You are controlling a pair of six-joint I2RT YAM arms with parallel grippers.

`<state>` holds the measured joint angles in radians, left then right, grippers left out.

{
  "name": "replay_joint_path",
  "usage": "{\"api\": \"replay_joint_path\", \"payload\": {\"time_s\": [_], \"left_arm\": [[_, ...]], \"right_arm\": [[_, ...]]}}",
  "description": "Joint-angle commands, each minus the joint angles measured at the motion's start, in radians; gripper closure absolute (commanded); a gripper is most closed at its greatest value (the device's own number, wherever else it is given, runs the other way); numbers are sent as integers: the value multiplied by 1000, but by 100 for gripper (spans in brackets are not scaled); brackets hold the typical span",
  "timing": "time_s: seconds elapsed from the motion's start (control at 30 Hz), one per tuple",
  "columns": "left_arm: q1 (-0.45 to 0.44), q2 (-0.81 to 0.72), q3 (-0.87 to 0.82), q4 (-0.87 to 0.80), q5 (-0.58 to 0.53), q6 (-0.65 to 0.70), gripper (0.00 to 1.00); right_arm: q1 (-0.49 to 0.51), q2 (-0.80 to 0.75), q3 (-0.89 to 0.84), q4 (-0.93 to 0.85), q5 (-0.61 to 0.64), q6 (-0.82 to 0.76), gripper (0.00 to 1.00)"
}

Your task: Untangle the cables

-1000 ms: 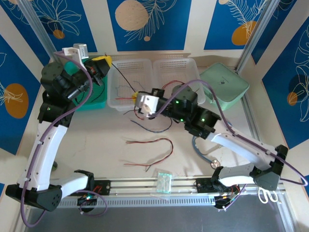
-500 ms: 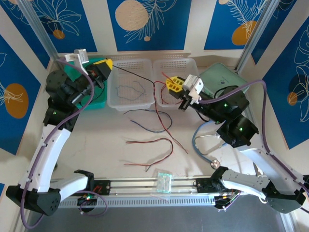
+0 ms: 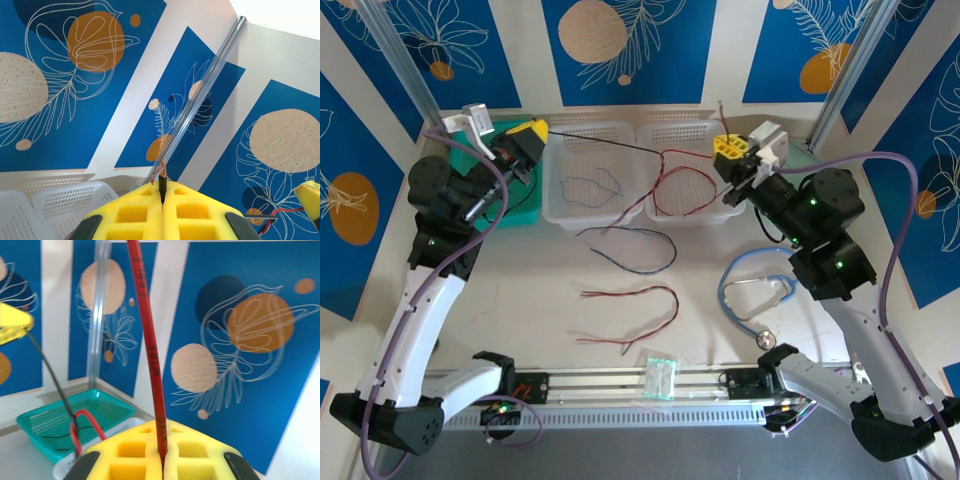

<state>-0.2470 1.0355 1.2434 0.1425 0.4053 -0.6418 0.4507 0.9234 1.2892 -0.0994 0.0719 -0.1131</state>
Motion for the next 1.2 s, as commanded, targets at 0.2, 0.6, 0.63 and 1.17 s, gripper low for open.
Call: {"api": "replay_joint_path", "payload": {"time_s": [0.2, 0.6, 0.63, 1.17], "left_arm": [[12, -80, -81, 24, -299, 18, 100], [22, -173, -105, -137, -683, 75, 100], [23, -188, -122, -127, -715, 71, 100], [24, -331, -234, -42, -1039, 140, 100]], "right_arm": [[-160, -58, 1, -32, 74, 82, 100], [-279, -98, -1, -59, 133, 111, 100], [-288, -103, -3, -57, 135, 110, 100], [-375, -155, -44, 14, 228, 94, 100]]}}
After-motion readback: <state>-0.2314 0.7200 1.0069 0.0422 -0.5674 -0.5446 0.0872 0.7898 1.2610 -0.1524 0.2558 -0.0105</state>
